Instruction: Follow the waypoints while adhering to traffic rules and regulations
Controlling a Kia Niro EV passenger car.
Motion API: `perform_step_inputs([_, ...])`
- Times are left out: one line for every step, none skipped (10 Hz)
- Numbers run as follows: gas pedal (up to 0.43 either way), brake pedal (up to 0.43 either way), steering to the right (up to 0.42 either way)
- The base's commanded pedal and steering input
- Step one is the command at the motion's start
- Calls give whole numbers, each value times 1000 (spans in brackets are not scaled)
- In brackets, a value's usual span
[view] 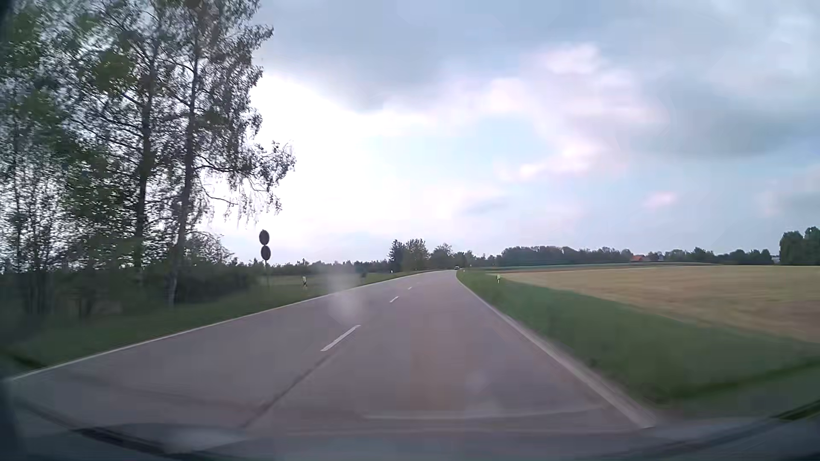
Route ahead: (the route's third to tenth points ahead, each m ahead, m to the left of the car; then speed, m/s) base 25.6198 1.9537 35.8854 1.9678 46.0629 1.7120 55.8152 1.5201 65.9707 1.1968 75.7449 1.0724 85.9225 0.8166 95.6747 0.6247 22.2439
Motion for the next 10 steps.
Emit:
perform_step_inputs([358, 0, 0])
perform_step_inputs([350, 0, 1])
perform_step_inputs([319, 0, 1])
perform_step_inputs([311, 0, 1])
perform_step_inputs([240, 0, 1])
perform_step_inputs([169, 0, 1])
perform_step_inputs([79, 0, 1])
perform_step_inputs([0, 0, 1])
perform_step_inputs([0, 0, 1])
perform_step_inputs([0, 0, 1])
